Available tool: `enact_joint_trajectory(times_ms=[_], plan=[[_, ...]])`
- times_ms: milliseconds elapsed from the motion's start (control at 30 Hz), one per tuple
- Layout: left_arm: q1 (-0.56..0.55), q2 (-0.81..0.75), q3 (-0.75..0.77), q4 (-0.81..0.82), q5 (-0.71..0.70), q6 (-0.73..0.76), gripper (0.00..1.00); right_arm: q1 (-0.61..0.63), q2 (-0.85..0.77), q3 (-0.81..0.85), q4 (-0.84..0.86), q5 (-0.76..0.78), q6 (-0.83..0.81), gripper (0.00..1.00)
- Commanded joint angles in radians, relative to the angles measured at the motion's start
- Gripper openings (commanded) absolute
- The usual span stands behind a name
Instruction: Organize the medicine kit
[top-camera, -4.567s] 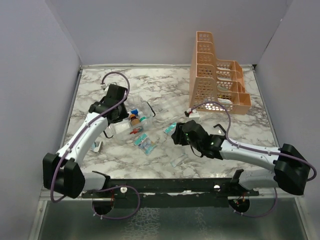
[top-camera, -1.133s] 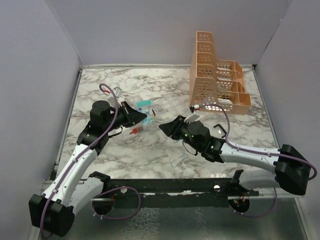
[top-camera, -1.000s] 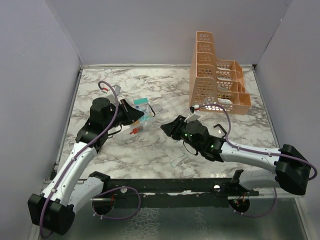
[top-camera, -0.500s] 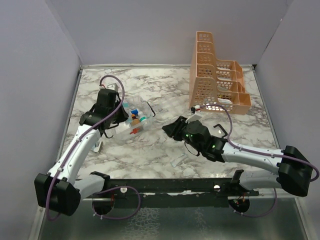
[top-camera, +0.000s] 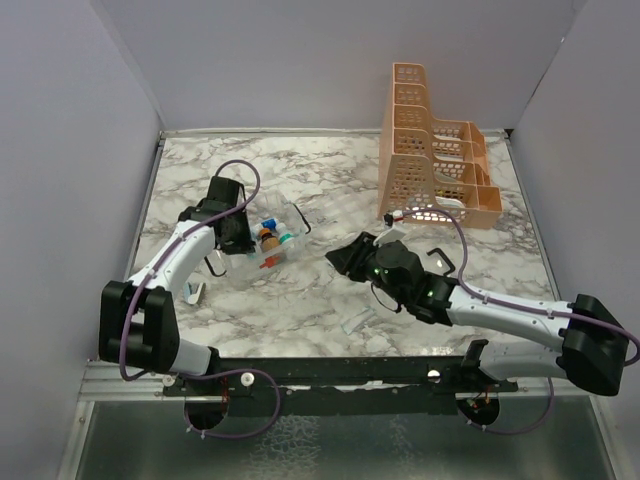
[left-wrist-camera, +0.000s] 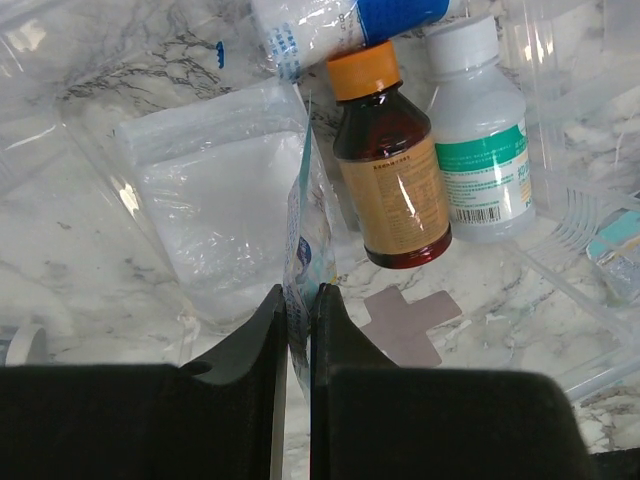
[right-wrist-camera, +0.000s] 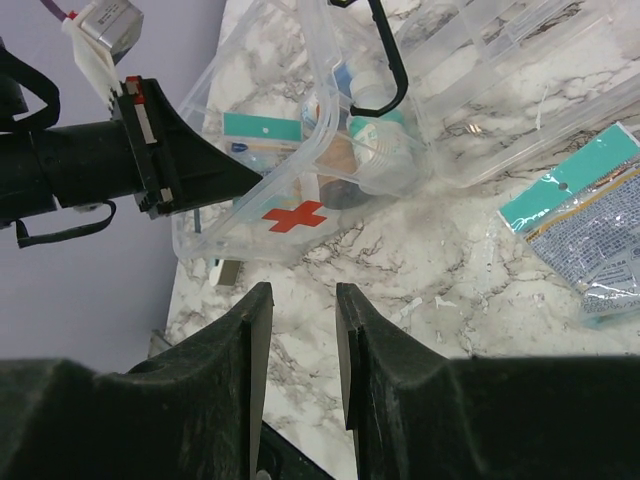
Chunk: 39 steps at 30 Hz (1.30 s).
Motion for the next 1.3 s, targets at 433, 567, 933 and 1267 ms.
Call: enact_joint_trajectory(times_ms=[433, 567, 933, 1267], plan=[[0.057, 0.028, -0.045, 0.008, 0.045, 0.045, 0.32, 0.006, -0.075, -0.056, -0.003, 0.060, 0.015, 0.31], [0.062, -0.001, -0.043, -0.005, -0.048, 0.043, 0.43, 0.006, -0.103, -0.089, 0.037, 0.062, 0.027, 0.31], [0.062, -0.050, -0.001, -0.055, -0.200, 0.048, 0.49, 0.006, -0.104, -0.094, 0.039, 0.068, 0.026, 0.31], [0.062, -0.079, 0.005, -0.063, -0.246, 0.052, 0.53, 0.006, -0.080, -0.084, 0.037, 0.059, 0.019, 0.31]])
